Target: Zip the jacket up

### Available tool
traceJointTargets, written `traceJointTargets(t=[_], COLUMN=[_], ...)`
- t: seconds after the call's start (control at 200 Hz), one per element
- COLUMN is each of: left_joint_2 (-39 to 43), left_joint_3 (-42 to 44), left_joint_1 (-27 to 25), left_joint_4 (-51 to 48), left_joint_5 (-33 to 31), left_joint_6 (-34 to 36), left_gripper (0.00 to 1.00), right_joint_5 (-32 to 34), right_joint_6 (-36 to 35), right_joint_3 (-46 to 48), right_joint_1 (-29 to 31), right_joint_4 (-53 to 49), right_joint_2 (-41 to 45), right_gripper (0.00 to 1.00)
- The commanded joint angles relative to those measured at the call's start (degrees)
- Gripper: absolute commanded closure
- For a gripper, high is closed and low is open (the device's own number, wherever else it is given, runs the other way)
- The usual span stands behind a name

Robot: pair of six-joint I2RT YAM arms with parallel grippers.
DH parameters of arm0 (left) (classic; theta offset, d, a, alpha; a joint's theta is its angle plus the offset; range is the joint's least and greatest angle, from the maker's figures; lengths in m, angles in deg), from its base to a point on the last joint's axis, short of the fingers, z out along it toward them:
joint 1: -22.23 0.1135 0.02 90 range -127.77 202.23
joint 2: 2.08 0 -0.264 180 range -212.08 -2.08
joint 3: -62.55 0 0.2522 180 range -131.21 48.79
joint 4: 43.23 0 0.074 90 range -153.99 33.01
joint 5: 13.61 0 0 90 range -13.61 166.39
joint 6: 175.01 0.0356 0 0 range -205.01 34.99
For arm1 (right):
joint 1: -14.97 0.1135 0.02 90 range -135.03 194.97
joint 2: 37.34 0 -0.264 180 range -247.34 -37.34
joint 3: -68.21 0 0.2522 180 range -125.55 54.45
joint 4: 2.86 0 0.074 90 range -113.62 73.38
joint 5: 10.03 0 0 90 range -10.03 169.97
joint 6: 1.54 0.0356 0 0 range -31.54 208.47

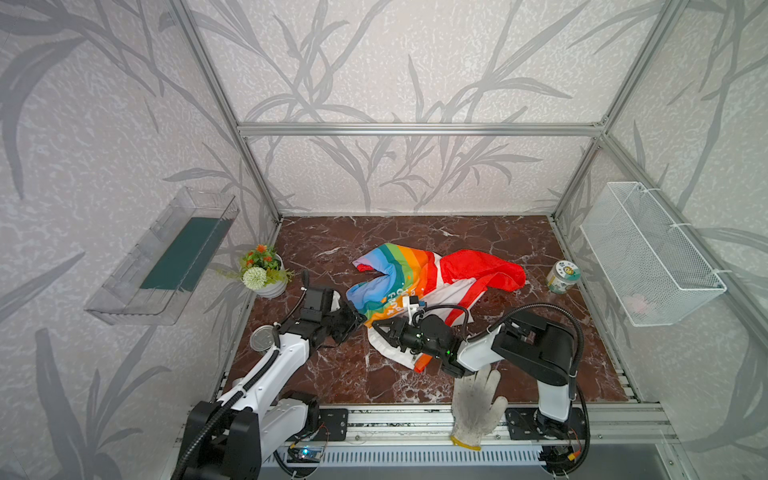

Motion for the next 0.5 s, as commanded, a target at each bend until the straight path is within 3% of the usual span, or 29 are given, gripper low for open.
traceJointTargets(t=[0.0, 0.04, 0.495], left_joint_2=[1.4, 1.73, 5.12], left_joint_3=[0.04, 0.29, 1.46], left_joint_1=[0.24, 0.22, 0.24], left_joint_4=[0.5, 0.61, 1.27], left_joint_5=[-0.22, -0.09, 0.64], left_joint_6=[-0.57, -0.82, -2.29], left_gripper=[1.0, 1.0, 1.0], right_joint_5=[-0.39, -0.4, -5.19], right_joint_6=[-0.64, -0.71, -0.74], right_joint_3=[0.07, -0.18, -5.53], right_joint_1=[-0.26, -0.33, -4.21], right_joint_4=[1.37, 1.58, 2.55], right_joint_2=[1.24, 1.05, -2.93], right_gripper=[0.94, 1.0, 1.0])
